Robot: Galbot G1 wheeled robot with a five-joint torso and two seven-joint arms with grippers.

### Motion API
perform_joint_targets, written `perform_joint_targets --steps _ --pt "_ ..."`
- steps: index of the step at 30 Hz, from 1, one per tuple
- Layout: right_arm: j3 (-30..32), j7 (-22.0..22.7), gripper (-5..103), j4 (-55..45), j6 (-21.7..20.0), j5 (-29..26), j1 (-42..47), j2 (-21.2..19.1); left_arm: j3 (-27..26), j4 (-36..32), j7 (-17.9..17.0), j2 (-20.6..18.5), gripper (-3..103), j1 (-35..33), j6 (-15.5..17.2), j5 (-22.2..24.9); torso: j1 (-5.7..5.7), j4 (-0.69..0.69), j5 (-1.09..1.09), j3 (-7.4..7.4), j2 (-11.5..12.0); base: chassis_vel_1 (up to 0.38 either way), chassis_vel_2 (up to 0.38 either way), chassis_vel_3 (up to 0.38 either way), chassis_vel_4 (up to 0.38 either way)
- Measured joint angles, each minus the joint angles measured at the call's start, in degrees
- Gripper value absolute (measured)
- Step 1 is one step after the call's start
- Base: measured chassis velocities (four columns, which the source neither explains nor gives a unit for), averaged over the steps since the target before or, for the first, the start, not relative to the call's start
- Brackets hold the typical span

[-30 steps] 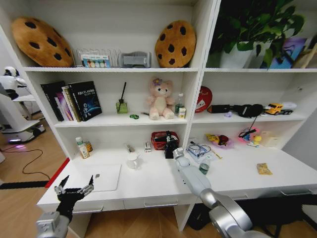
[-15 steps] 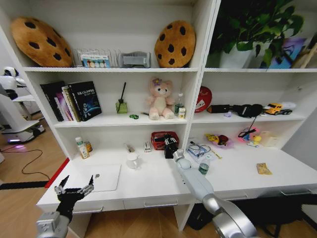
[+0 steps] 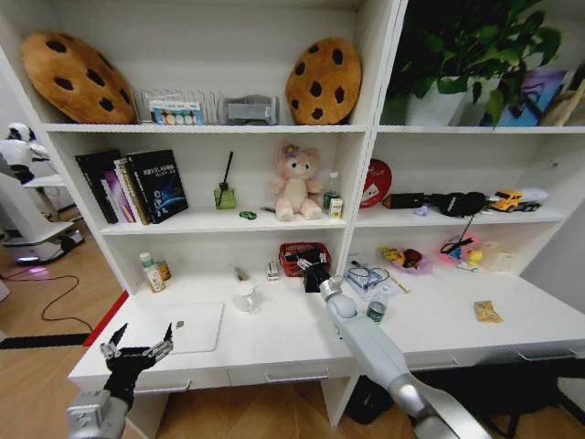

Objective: Organize the objects on the table.

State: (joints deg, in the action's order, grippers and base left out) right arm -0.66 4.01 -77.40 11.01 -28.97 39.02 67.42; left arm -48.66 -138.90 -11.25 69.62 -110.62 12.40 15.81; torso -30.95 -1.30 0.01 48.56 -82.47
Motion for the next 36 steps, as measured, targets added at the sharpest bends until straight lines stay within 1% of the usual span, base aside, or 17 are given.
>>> perform_joint_targets --steps 2,3,4,5,7,8,10,11,12,15,20,26,31,32,34,35,36 --pt "0.45 5.5 100 -9.73 -8.18 -2.37 6.1 -5.7 0.01 0.0 0.01 0.0 100 0.0 0.0 0.0 0.0 -0.04 0.0 -0.01 0.0 0.0 0.0 0.0 0.0" --pt "0.45 5.5 100 -9.73 -8.18 -2.37 6.1 -5.7 0.01 0.0 0.01 0.0 100 0.0 0.0 0.0 0.0 -0.04 0.0 -0.01 0.0 0.0 0.0 0.0 0.0" --pt "1.35 7.82 100 -14.24 -12.79 -4.39 9.21 -7.87 0.02 0.0 0.02 0.0 100 0.0 0.0 0.01 0.0 -0.06 0.02 0.0 0.0 0.0 0.0 0.0 0.0" --pt "1.35 7.82 100 -14.24 -12.79 -4.39 9.21 -7.87 0.02 0.0 0.02 0.0 100 0.0 0.0 0.01 0.0 -0.06 0.02 0.0 0.0 0.0 0.0 0.0 0.0" --pt "4.59 12.03 100 -23.82 -21.17 -12.2 16.21 -12.15 0.0 -0.01 0.0 0.0 100 0.01 0.0 0.0 0.01 -0.02 -0.01 -0.01 -0.01 0.0 0.0 0.0 0.0" --pt "4.59 12.03 100 -23.82 -21.17 -12.2 16.21 -12.15 0.0 -0.01 0.0 0.0 100 0.01 0.0 0.0 0.01 -0.02 -0.01 -0.01 -0.01 0.0 0.0 0.0 0.0" --pt "8.39 12.4 100 -27.94 -26.49 -17.91 21.27 -14.32 0.0 0.0 0.0 0.0 100 -0.01 0.0 0.0 0.01 -0.03 0.0 -0.01 -0.01 0.0 0.0 0.0 0.0" --pt "8.39 12.4 100 -27.94 -26.49 -17.91 21.27 -14.32 0.0 0.0 0.0 0.0 100 -0.01 0.0 0.0 0.01 -0.03 0.0 -0.01 -0.01 0.0 0.0 0.0 0.0" --pt "10.78 12.15 100 -28.18 -28.74 -19.04 23.82 -14.93 0.0 0.0 0.0 0.0 100 0.0 0.0 0.0 0.01 -0.04 -0.01 -0.01 -0.01 0.0 0.0 0.0 0.0" --pt "12.09 11.76 100 -27.34 -30.42 -19.47 25.2 -14.95 0.0 -0.01 0.0 0.0 100 0.0 0.0 0.0 0.01 -0.03 0.0 0.0 -0.01 0.0 0.0 0.0 0.0" --pt "11.63 11.39 100 -24.88 -31.84 -18.98 24.97 -14.1 0.0 0.0 0.0 0.0 100 0.0 0.0 0.0 0.0 -0.02 0.0 0.0 -0.01 0.0 0.0 0.0 0.0" --pt "7.22 12.22 101 -19.71 -32.29 -18.83 20.88 -11.53 0.0 -0.01 0.0 0.0 100 0.0 0.01 0.0 0.0 -0.01 -0.01 0.01 0.0 0.0 0.0 0.0 0.0" --pt "5.0 12.86 98 -16.4 -31.85 -18.73 18.17 -9.99 0.0 0.0 0.0 0.0 100 0.0 0.01 0.0 -0.01 -0.01 -0.01 0.01 0.0 0.0 0.0 0.0 0.0" --pt "4.79 12.9 95 -16.03 -31.75 -18.71 17.79 -9.87 0.0 -0.01 0.0 0.0 100 0.0 0.01 0.0 -0.01 -0.01 -0.02 0.01 0.01 0.0 0.0 0.0 0.0" --pt "4.62 12.91 95 -15.7 -31.68 -18.68 17.48 -9.81 0.0 0.0 0.0 0.0 100 0.0 0.01 0.0 -0.01 -0.02 -0.02 0.01 0.01 0.0 0.0 0.0 0.0" --pt "4.4 12.92 90 -15.37 -31.57 -18.66 17.15 -9.76 0.0 -0.01 0.0 0.0 100 0.0 0.01 0.0 -0.01 -0.03 -0.02 0.01 0.01 0.0 0.0 0.0 0.0" --pt "4.4 12.92 90 -15.37 -31.57 -18.66 17.15 -9.76 0.0 -0.01 0.0 0.0 100 0.0 0.01 0.0 -0.01 -0.03 -0.02 0.01 0.01 0.0 0.0 0.0 0.0"
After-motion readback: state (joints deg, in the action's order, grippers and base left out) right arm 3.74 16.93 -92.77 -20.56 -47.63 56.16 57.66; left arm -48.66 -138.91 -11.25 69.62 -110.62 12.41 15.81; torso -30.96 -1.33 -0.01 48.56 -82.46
